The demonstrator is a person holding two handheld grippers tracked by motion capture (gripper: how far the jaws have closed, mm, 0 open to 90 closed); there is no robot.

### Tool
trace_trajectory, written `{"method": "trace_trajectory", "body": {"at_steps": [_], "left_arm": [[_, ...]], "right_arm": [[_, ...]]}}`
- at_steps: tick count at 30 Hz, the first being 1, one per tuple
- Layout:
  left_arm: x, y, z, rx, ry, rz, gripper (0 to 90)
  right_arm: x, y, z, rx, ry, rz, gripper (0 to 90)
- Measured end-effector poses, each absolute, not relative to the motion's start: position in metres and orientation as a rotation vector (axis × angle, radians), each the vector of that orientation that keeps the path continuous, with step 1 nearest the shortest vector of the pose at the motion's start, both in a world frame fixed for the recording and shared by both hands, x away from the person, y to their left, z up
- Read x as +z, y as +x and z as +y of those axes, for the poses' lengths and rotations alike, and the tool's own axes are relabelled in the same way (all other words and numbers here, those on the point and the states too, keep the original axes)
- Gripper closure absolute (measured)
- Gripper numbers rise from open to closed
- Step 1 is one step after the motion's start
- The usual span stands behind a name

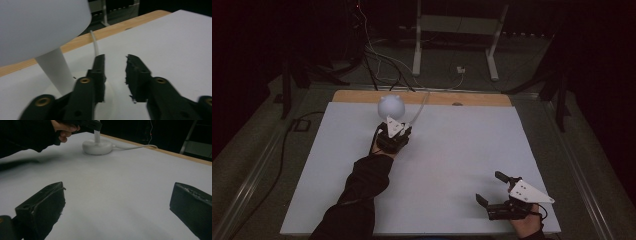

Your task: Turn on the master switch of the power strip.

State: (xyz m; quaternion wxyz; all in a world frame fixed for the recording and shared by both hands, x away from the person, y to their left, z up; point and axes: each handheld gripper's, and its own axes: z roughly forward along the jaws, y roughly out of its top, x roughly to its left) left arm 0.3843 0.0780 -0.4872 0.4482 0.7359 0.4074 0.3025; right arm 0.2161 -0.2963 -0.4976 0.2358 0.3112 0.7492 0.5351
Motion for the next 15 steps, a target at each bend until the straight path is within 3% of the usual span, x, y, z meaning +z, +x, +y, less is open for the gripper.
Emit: {"method": "trace_trajectory", "body": {"at_steps": [9,15], "left_arm": [[-0.496,0.394,0.067,0.828,1.857,1.052,90.0],[-0.502,0.399,0.059,0.849,1.914,1.065,90.0]], "right_arm": [[-0.497,0.216,-0.297,1.472,0.851,2.054,0.0],[-0.497,0.216,-0.297,1.473,0.850,2.052,0.0]]}}
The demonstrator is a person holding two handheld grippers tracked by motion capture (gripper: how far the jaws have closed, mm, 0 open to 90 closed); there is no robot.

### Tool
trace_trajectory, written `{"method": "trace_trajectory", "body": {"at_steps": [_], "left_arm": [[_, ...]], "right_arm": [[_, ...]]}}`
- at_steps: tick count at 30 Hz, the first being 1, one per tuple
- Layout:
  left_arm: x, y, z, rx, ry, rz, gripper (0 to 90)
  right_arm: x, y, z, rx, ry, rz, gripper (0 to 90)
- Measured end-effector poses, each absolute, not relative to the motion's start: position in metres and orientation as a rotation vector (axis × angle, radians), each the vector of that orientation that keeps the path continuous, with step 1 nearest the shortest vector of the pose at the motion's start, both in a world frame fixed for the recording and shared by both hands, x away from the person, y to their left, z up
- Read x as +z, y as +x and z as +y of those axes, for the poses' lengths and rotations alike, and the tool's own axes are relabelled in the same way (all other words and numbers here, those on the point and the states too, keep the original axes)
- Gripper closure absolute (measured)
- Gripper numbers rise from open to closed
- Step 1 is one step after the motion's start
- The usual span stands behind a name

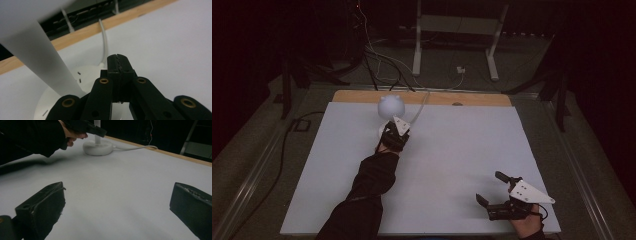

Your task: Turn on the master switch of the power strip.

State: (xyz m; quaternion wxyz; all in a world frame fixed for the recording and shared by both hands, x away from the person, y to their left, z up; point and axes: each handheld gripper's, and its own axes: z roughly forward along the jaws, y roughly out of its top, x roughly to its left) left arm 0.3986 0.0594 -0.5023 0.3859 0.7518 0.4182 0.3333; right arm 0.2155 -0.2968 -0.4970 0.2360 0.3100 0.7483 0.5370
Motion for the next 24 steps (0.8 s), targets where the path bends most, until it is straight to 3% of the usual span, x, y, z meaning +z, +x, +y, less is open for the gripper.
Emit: {"method": "trace_trajectory", "body": {"at_steps": [7,24], "left_arm": [[-0.506,0.402,0.057,0.926,1.943,1.053,90.0],[-0.520,0.411,0.049,0.965,2.031,1.081,90.0]], "right_arm": [[-0.497,0.215,-0.297,1.469,0.847,2.055,0.0],[-0.497,0.216,-0.297,1.469,0.849,2.057,0.0]]}}
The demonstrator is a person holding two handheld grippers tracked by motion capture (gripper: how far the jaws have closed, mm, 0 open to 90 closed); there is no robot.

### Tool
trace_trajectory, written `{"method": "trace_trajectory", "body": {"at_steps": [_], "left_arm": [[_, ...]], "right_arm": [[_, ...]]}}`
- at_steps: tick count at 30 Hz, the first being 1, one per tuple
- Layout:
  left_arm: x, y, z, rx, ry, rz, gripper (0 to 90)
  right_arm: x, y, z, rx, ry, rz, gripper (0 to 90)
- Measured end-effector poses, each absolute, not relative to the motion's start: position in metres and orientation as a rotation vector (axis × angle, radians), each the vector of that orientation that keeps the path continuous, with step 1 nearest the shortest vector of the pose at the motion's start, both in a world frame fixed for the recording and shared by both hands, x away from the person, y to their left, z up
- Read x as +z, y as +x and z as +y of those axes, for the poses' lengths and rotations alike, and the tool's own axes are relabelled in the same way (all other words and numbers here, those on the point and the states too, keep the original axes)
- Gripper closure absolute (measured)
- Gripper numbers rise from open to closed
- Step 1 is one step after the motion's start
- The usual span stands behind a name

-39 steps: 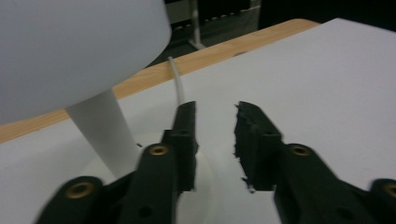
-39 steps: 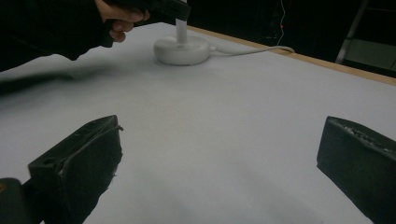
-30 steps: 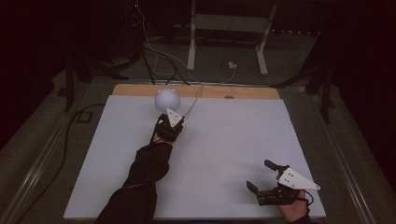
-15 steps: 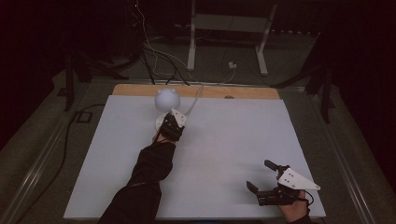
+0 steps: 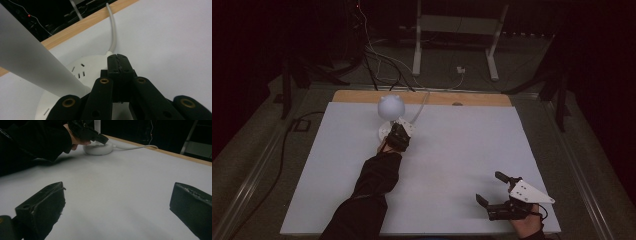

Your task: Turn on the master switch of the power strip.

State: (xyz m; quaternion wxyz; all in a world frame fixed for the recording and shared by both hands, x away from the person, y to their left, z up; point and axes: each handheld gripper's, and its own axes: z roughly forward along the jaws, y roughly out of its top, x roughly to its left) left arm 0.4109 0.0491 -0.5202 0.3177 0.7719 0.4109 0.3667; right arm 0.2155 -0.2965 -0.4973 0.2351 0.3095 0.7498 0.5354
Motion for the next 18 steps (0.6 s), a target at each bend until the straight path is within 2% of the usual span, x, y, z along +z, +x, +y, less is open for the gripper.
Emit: {"method": "trace_trajectory", "body": {"at_steps": [18], "left_arm": [[-0.5207,0.4171,0.0483,0.991,2.057,1.098,90.0]], "right_arm": [[-0.4972,0.2152,-0.2965,1.469,0.847,2.060,0.0]]}}
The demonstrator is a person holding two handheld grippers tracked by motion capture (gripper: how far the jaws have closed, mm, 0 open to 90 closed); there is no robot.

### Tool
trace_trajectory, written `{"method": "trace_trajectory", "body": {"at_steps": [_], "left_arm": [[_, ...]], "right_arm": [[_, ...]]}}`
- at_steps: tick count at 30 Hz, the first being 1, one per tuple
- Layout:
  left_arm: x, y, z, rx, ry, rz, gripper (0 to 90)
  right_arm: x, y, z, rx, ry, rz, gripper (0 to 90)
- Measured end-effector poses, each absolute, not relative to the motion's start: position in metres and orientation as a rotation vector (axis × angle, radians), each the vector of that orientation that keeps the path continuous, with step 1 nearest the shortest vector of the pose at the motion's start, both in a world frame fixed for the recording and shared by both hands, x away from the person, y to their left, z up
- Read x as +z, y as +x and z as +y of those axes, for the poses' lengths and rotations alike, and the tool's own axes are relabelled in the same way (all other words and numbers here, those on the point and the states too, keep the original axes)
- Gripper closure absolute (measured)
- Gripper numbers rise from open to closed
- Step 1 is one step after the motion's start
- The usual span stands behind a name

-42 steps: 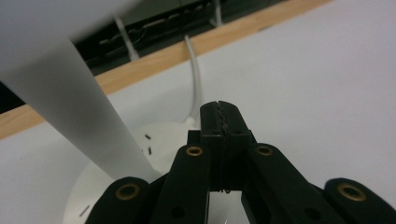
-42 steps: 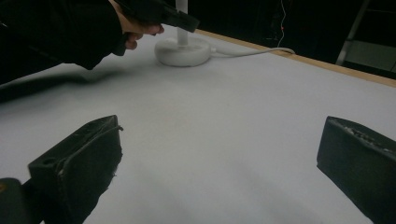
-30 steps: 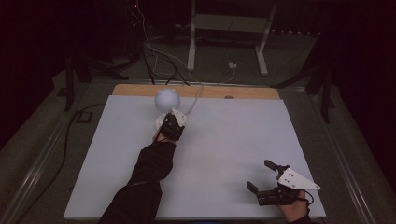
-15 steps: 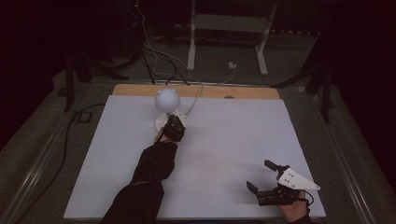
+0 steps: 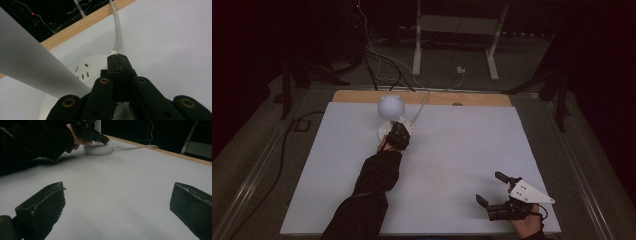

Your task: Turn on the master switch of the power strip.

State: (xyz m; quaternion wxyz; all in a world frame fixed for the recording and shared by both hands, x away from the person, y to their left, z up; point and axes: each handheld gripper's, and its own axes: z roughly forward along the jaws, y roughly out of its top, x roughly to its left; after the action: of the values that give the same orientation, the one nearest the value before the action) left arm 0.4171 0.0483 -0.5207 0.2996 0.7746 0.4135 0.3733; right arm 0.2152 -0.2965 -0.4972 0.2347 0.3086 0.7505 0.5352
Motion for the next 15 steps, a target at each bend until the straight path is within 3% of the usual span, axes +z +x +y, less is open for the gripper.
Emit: {"method": "trace_trajectory", "body": {"at_steps": [15], "left_arm": [[-0.5203,0.4184,0.0457,1.023,2.093,1.118,90.0]], "right_arm": [[-0.4970,0.2146,-0.2962,1.470,0.845,2.065,0.0]]}}
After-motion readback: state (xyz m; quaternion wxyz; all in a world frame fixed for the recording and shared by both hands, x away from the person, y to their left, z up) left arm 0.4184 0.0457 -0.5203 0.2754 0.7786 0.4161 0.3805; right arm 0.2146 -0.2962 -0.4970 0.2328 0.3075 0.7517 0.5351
